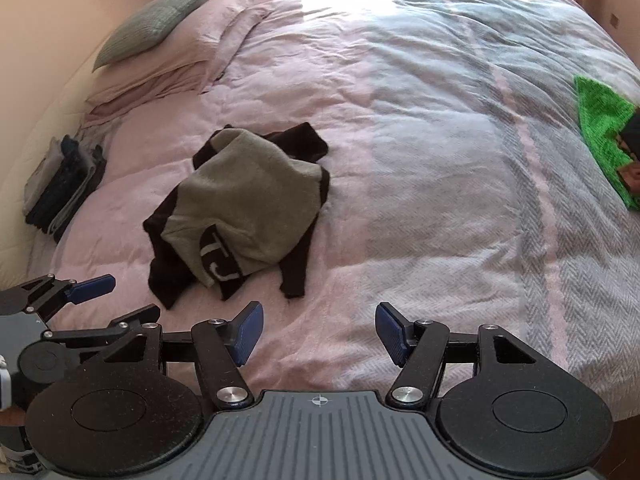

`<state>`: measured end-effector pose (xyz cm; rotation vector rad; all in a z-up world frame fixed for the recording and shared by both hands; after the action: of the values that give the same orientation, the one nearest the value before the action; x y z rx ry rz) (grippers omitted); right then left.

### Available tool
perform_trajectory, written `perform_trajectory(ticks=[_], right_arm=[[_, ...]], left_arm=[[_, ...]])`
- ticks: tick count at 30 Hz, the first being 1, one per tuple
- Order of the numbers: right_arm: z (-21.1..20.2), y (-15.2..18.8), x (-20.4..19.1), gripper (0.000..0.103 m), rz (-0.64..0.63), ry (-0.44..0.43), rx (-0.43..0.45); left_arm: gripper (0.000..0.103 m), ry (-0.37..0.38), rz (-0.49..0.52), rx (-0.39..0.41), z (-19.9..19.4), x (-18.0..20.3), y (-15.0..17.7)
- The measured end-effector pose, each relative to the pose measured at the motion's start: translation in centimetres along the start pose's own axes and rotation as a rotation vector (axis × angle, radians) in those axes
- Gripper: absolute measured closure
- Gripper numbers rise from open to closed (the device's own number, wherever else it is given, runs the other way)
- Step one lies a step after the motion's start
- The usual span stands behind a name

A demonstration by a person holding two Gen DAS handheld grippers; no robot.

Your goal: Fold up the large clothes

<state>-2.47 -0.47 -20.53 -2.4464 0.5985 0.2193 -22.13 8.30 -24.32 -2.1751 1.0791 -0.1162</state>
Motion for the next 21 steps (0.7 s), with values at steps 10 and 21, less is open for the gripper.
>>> perform_trajectory(ticks=[10, 21], right_arm=[[2.1, 1.5, 7.7, 0.044, 0.173, 0.226, -0.001], [4.4, 1.1, 16.3, 0.044, 0.218, 0.352, -0.056]], left_arm=[[0.041, 0.057, 0.473, 0.08, 9.9, 4.7, 2.7], [0.042, -0.054, 0.82, 0.163, 18.9, 9.1, 5.5]])
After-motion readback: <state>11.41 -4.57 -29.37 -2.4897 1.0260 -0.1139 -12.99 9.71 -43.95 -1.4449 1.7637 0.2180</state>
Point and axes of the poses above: each gripper's, at about its wrist camera, not at the fingertips, and z roughly the way its jaws point, x to its right, y to its underside, the point moved 6 cm from there along z, roughly the way its jaws point, and after that the axes turned 10 degrees about x, right-handed, at the moved point
